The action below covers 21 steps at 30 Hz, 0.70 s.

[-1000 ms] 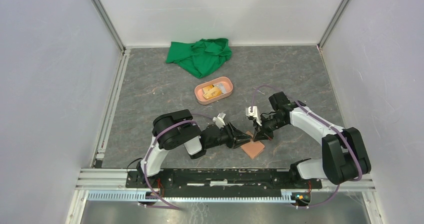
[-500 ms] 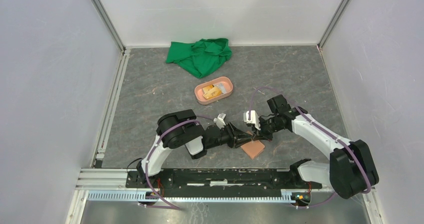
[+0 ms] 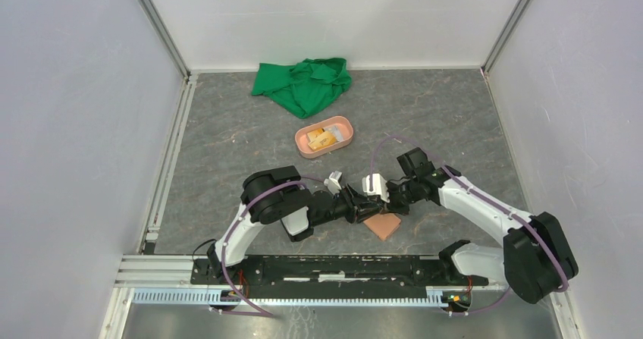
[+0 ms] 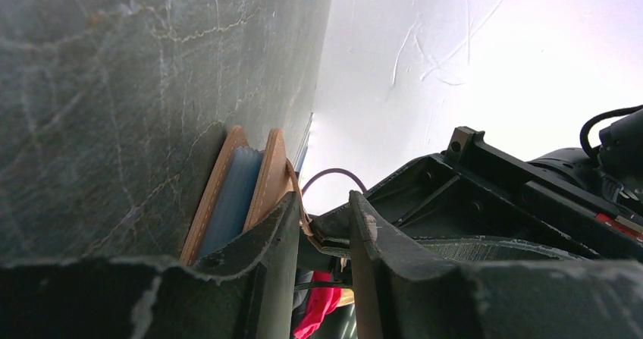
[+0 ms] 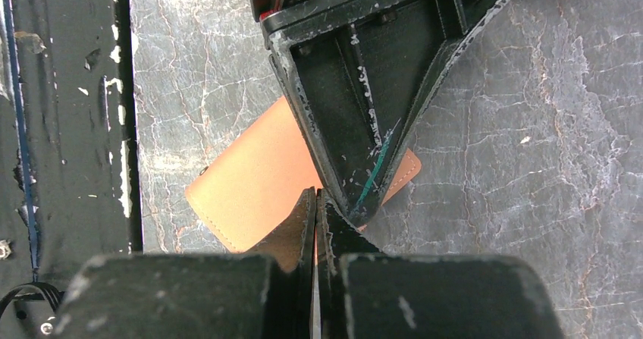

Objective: Put the credit cards into the card holder
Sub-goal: Close the card holder at the center of the board.

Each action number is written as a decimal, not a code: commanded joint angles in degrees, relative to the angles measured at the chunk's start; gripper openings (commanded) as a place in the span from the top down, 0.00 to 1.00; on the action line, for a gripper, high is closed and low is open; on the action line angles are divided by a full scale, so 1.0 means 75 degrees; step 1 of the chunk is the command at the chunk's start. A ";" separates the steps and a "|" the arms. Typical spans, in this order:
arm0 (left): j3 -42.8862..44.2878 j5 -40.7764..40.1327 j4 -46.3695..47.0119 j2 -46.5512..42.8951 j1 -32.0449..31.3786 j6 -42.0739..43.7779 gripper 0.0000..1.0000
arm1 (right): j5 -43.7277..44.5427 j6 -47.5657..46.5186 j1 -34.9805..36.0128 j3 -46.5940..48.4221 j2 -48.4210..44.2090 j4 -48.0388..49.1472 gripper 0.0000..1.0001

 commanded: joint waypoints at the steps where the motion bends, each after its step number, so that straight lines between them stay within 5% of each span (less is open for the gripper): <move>1: 0.0182 0.0403 -0.0294 0.0400 -0.0020 -0.0522 0.64 | 0.0281 -0.0084 0.0160 0.0021 -0.0284 0.0577 1.00; 21: 0.0557 0.1383 -0.1326 0.0173 0.0003 -0.0386 0.70 | 0.0745 -0.0881 0.0533 -0.0352 -0.0865 0.0979 1.00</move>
